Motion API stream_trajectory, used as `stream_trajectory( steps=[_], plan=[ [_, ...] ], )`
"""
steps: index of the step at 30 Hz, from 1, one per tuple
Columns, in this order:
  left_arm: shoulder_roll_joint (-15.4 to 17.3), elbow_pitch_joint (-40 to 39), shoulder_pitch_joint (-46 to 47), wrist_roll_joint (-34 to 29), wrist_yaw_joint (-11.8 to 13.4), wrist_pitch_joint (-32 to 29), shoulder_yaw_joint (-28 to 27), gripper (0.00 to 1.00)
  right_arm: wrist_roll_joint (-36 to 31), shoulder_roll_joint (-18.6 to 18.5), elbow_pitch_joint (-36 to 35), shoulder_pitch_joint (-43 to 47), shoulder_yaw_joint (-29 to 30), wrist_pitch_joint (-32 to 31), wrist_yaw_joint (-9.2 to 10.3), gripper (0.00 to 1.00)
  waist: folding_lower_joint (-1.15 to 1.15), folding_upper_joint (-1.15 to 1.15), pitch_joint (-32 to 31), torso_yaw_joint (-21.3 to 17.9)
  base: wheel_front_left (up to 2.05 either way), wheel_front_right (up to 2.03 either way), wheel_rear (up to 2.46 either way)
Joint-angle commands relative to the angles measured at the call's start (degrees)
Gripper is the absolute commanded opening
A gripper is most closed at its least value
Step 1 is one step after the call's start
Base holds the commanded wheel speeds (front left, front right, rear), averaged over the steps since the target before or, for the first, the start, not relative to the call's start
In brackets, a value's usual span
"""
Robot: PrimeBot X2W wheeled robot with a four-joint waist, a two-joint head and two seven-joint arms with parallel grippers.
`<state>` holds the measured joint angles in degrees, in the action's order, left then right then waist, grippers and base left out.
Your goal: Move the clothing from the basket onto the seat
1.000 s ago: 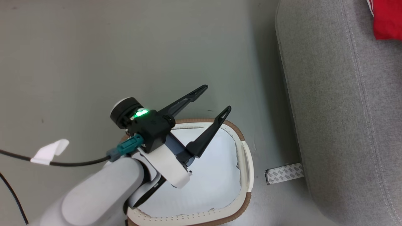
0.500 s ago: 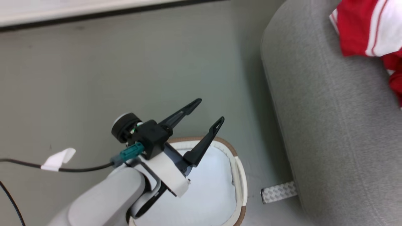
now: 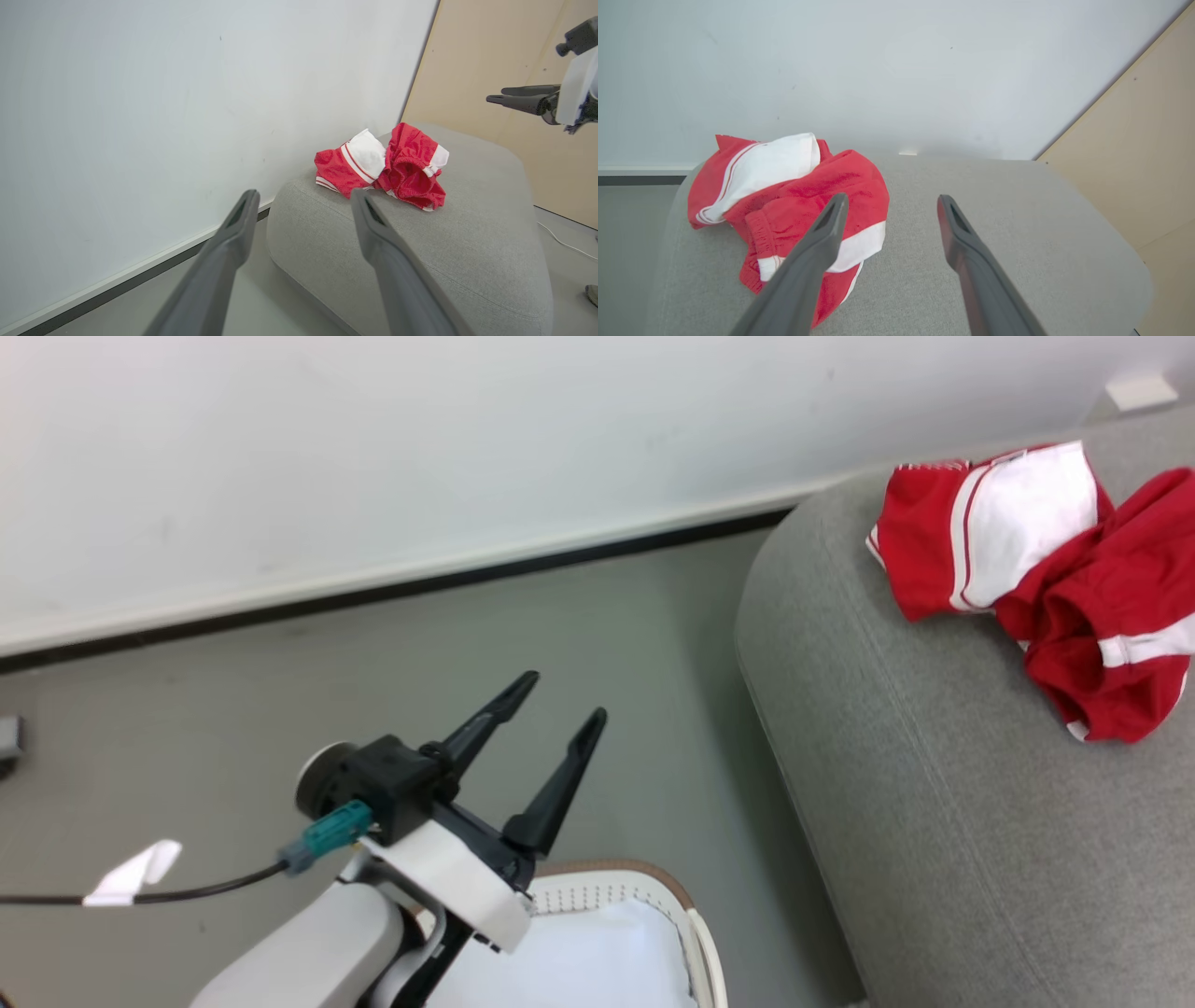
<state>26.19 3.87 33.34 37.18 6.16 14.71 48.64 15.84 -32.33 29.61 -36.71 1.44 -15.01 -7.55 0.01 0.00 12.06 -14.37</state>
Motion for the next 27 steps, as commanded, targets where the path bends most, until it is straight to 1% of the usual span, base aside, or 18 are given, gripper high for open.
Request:
stream_trajectory(
  steps=[1, 2, 3, 4, 5, 6, 7, 9, 10, 14, 18, 21, 22, 24, 27],
  plan=[
    [0.5, -0.2, -1.5, 0.7, 0.5, 0.3, -0.9, 1.0, 0.6, 0.5, -2.1, 1.5, -0.3, 0.7, 0.13, 1.0, -0.01, 0.0, -3.2, 1.0, 0.0, 0.0, 0.0],
    [1.0, -0.7, -2.6, 1.2, 1.6, 0.4, -2.5, 1.0, 0.5, 0.9, -6.1, 3.2, -1.0, 0.8, 0.13, 1.0, -0.01, 0.0, -4.5, 1.7, 0.0, 0.0, 0.0],
    [1.2, -1.1, -3.0, 1.3, 2.1, 0.5, -3.5, 1.0, 0.4, 1.1, -8.3, 4.0, -1.4, 0.8, 0.13, 1.0, -0.01, 0.0, -4.9, 2.3, 0.0, 0.0, 0.0],
    [1.2, -1.1, -3.0, 1.3, 2.1, 0.5, -3.5, 1.0, 0.4, 1.1, -8.3, 4.0, -1.4, 0.8, 0.13, 1.0, -0.01, 0.0, -4.9, 2.3, 0.0, 0.0, 0.0],
    [1.8, -1.7, -4.2, 1.8, 2.9, 0.4, -5.5, 1.0, 0.8, 1.9, -12.2, 5.8, -1.3, 0.8, 0.13, 1.0, -0.01, 0.0, -6.1, 3.4, 0.0, 0.0, 0.0],
    [1.8, -1.7, -4.2, 1.8, 2.9, 0.4, -5.5, 1.0, 0.8, 1.9, -12.2, 5.8, -1.3, 0.8, 0.13, 1.0, -0.01, 0.0, -6.1, 3.4, 0.0, 0.0, 0.0],
    [2.5, -2.3, -5.6, 1.9, 3.8, 0.4, -7.7, 1.0, 1.0, 2.9, -16.0, 7.8, -0.7, 1.2, 0.13, 1.0, -0.01, 0.0, -7.2, 4.7, 0.0, 0.0, 0.0],
    [3.2, -2.8, -7.2, 1.8, 4.4, 0.4, -10.1, 1.0, 1.4, 4.5, -19.4, 9.8, -0.1, 1.6, 0.13, 1.0, -0.01, 0.0, -8.1, 5.8, 0.0, 0.0, 0.0],
    [3.2, -2.8, -7.2, 1.8, 4.4, 0.4, -10.1, 1.0, 1.4, 4.5, -19.4, 9.8, -0.1, 1.6, 0.13, 1.0, -0.01, 0.0, -8.1, 5.8, 0.0, 0.0, 0.0],
    [4.2, -3.7, -11.5, 1.4, 6.0, 0.4, -14.4, 1.0, 0.7, 8.6, -25.3, 14.0, 0.3, 3.1, 0.13, 1.0, -0.01, 0.0, -9.7, 7.7, 0.0, 0.0, 0.0],
    [4.1, -4.9, -16.8, 0.9, 7.4, 0.4, -18.7, 1.0, 0.3, 12.2, -28.9, 18.1, -0.1, 5.6, 0.13, 1.0, -0.01, 0.0, -10.9, 9.3, 0.0, 0.0, 0.0],
    [2.9, -5.8, -20.4, 0.4, 8.0, 0.4, -22.7, 1.0, 0.0, 14.7, -30.8, 21.5, -1.1, 8.5, 0.13, 1.0, -0.01, 0.0, -11.3, 10.1, 0.0, 0.0, 0.0],
    [2.3, -6.0, -21.7, 0.3, 7.7, 0.4, -23.9, 1.0, 0.0, 15.7, -31.3, 22.7, -1.3, 9.6, 0.13, 1.0, -0.01, 0.0, -11.4, 10.4, 0.0, 0.0, 0.0],
    [2.0, -5.9, -23.6, -1.3, 7.9, 0.4, -25.8, 1.0, 0.1, 17.6, -31.6, 25.1, -1.7, 12.2, 0.13, 1.0, -0.01, 0.0, -11.5, 10.8, 0.0, 0.0, 0.0],
    [-0.4, -6.2, -26.1, -3.8, 7.7, 0.4, -28.7, 1.0, -0.1, 19.6, -30.7, 28.6, -2.5, 16.2, 0.13, 1.0, -0.01, 0.0, -11.7, 11.3, 0.0, 0.0, 0.0]
  ],
)
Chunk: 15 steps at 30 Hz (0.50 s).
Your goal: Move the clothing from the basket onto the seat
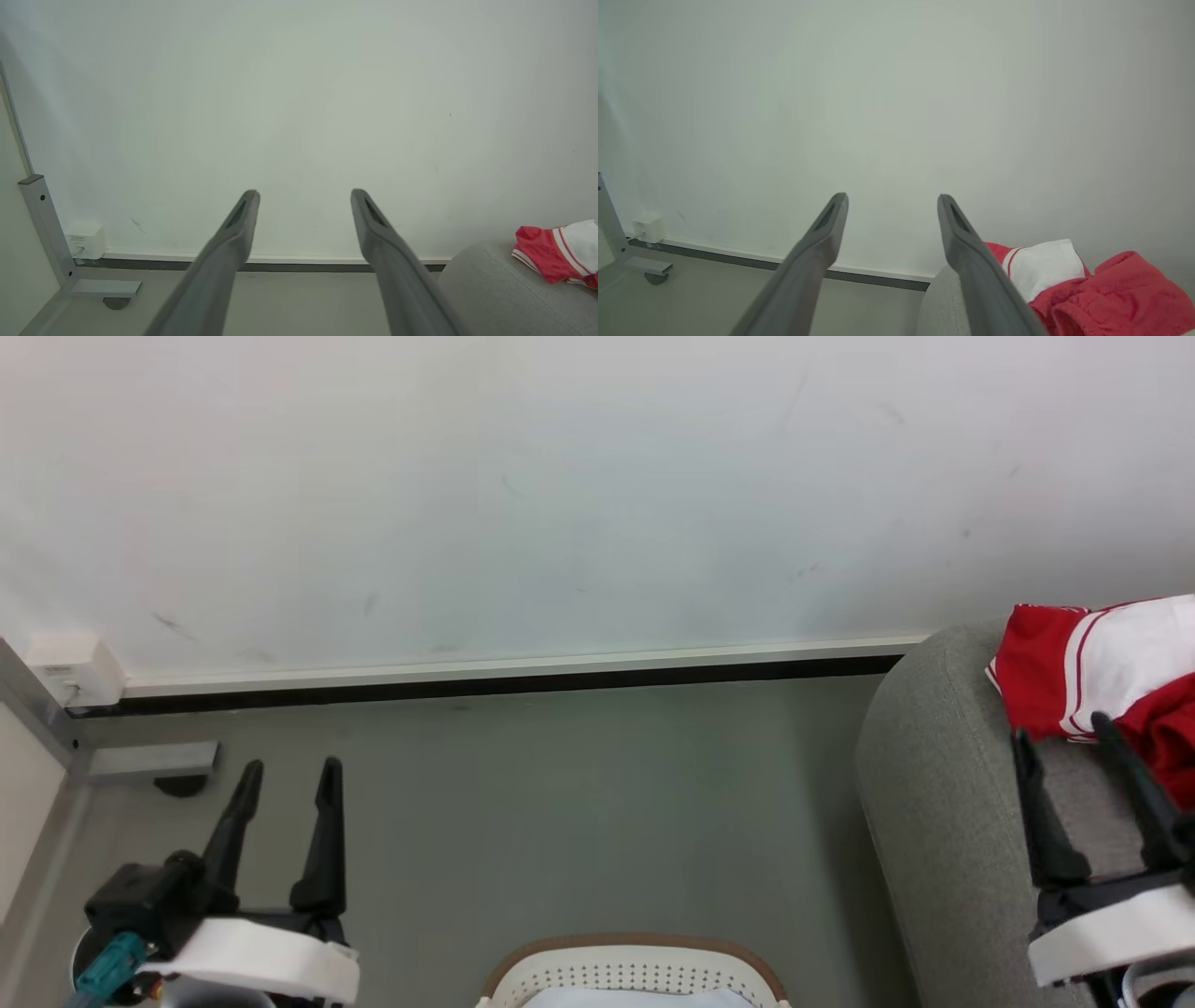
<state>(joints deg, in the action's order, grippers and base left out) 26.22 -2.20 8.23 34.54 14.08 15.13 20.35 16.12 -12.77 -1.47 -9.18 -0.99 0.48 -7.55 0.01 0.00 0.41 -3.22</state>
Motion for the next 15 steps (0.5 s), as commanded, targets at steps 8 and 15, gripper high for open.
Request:
stream_trajectory(
  steps=[8, 15],
  plan=[
    [-7.5, 1.5, -7.5, -6.6, -3.2, 0.0, -9.0, 1.0, -1.2, 4.4, 4.7, 7.4, -3.3, 10.9, 0.14, 1.0, -0.01, 0.0, -0.7, 0.5, 0.0, 0.0, 0.0],
    [-11.9, 4.3, -11.8, -10.8, -9.3, 0.0, -12.0, 1.0, -2.4, 6.9, 9.5, 9.4, -3.9, 13.9, 0.14, 1.0, -0.01, 0.0, -1.0, 0.6, 0.0, 0.0, 0.0]
  ],
)
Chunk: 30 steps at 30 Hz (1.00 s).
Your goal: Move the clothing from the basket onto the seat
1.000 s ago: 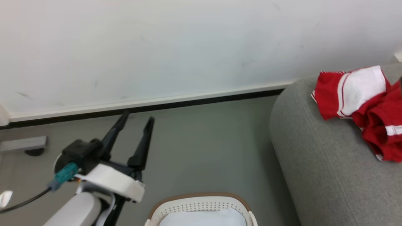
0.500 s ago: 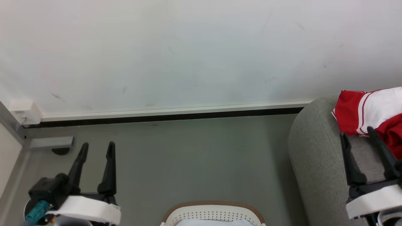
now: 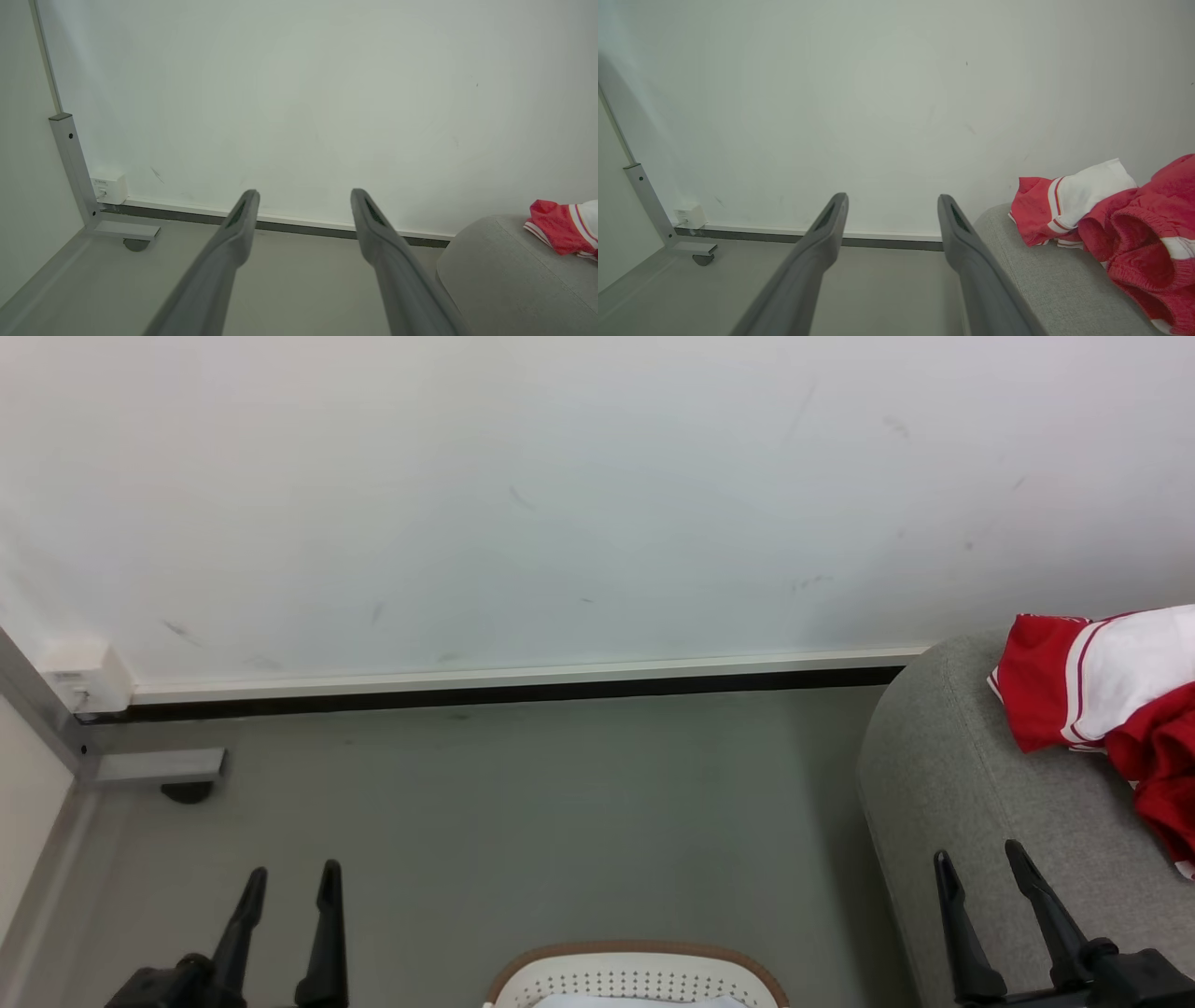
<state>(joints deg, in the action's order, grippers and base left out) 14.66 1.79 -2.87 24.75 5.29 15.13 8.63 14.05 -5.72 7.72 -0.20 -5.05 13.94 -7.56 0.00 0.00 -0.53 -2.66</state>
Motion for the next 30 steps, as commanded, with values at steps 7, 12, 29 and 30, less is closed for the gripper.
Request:
stream_trajectory(
  steps=[7, 12, 29, 30],
  plan=[
    [-3.9, 1.8, -0.2, -4.9, -5.2, 0.0, -3.6, 1.0, -0.9, 1.0, 2.1, -1.2, 0.0, 1.1, 0.15, 1.0, 0.0, 0.0, 0.0, -0.1, 0.0, 0.0, 0.0],
    [-5.6, 2.7, 0.3, -6.8, -7.5, 0.0, -5.7, 1.0, -1.1, 1.1, 2.5, -2.2, -0.4, 1.3, 0.15, 1.0, 0.0, 0.0, -0.1, -0.3, 0.0, 0.0, 0.0],
    [-8.8, 4.1, 0.3, -10.8, -11.3, 0.0, -9.4, 1.0, -0.8, 1.1, 1.9, -1.6, -0.6, 1.2, 0.15, 1.0, 0.0, 0.0, 0.0, -0.3, 0.0, 0.0, 0.0],
    [-8.9, 4.4, 0.3, -10.7, -11.4, 0.0, -9.4, 1.0, -0.8, 1.2, 1.9, -1.6, -0.7, 1.2, 0.15, 1.0, 0.0, 0.0, 0.0, -0.3, 0.0, 0.0, 0.0]
  ],
)
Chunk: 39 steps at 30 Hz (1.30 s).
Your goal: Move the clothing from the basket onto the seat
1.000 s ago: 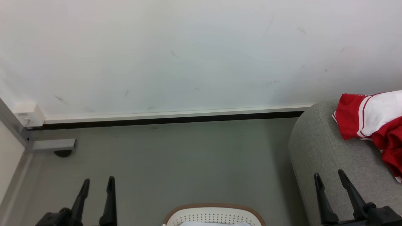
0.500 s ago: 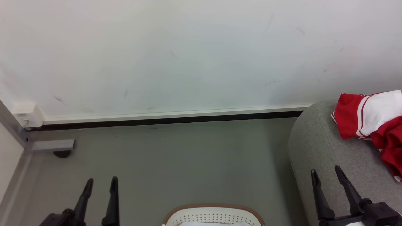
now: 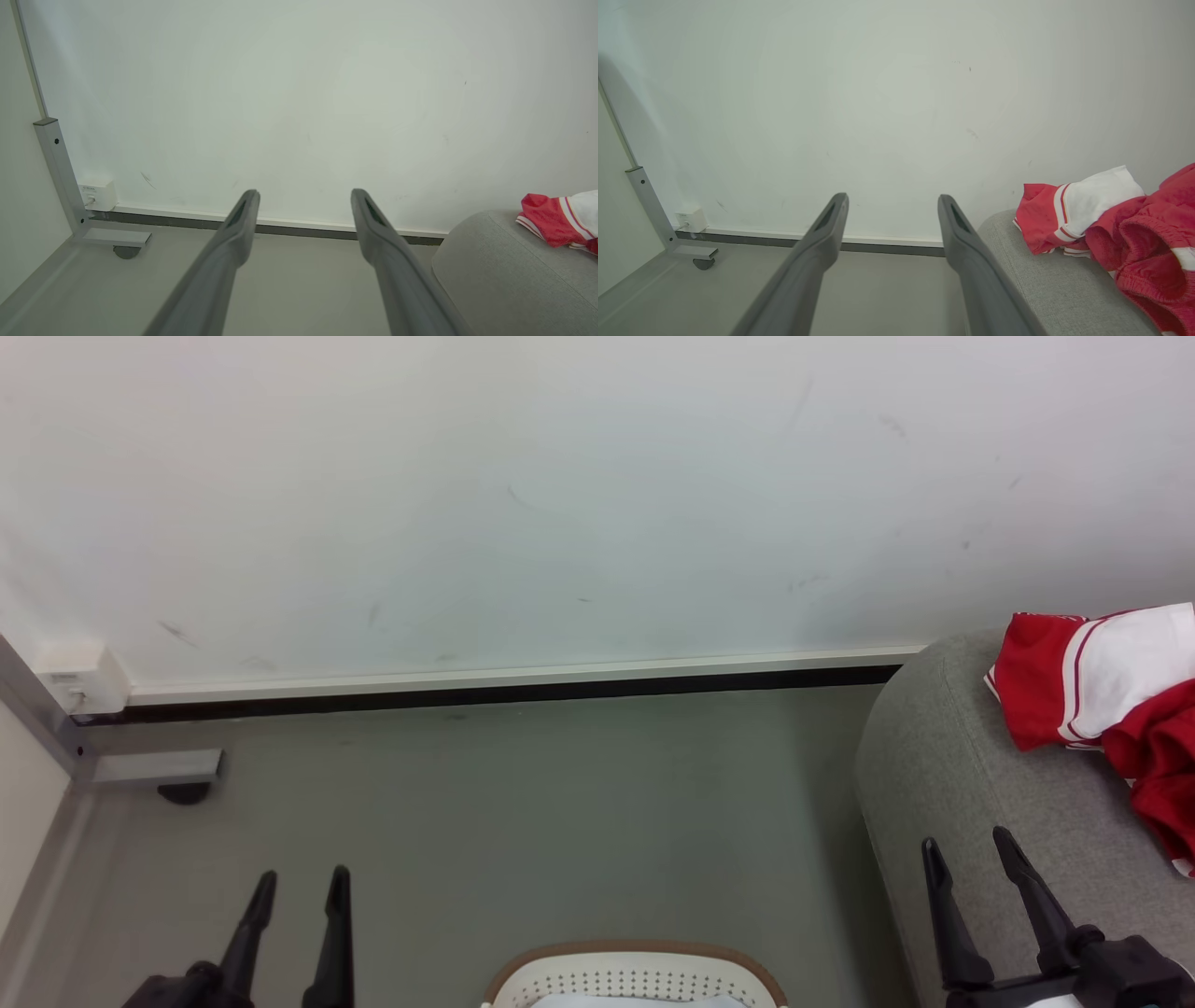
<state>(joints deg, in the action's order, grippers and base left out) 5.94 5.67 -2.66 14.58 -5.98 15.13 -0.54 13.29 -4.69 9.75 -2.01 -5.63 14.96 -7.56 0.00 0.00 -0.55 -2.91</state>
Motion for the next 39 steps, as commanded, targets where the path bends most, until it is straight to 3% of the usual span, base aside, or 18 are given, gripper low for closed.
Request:
stream_trajectory(
  steps=[1, 2, 5, 39],
  plan=[
    [-0.3, 0.6, 0.1, -0.4, -0.4, 0.0, -0.1, 1.0, 0.0, 0.1, -0.1, 0.2, -0.1, 0.2, 0.15, 1.0, 0.0, 0.0, 0.0, -0.1, 0.0, 0.0, 0.0],
    [-0.3, 0.6, 0.0, 0.0, -0.2, 0.0, 0.0, 0.0, 0.0, 0.1, 0.0, 0.0, 0.0, 0.0, 0.0, 0.0, 0.0, 0.0, 0.0, 0.0, 0.0, 0.0, 0.0],
    [-0.6, 2.2, -0.5, 0.2, -0.2, -0.1, 0.3, 0.0, 0.3, 0.2, 1.4, 1.0, -0.1, -0.1, 0.0, 0.0, 0.0, 0.0, 0.0, 0.0, 0.0, 0.0, 0.0],
    [-1.6, 3.9, 3.5, 30.9, 0.0, -8.7, -2.3, 0.0, 33.2, -0.7, 2.6, -1.5, 2.9, -7.0, 0.04, 0.0, 0.0, 0.0, 0.1, 0.7, 0.0, 0.0, 0.0]
  ],
)
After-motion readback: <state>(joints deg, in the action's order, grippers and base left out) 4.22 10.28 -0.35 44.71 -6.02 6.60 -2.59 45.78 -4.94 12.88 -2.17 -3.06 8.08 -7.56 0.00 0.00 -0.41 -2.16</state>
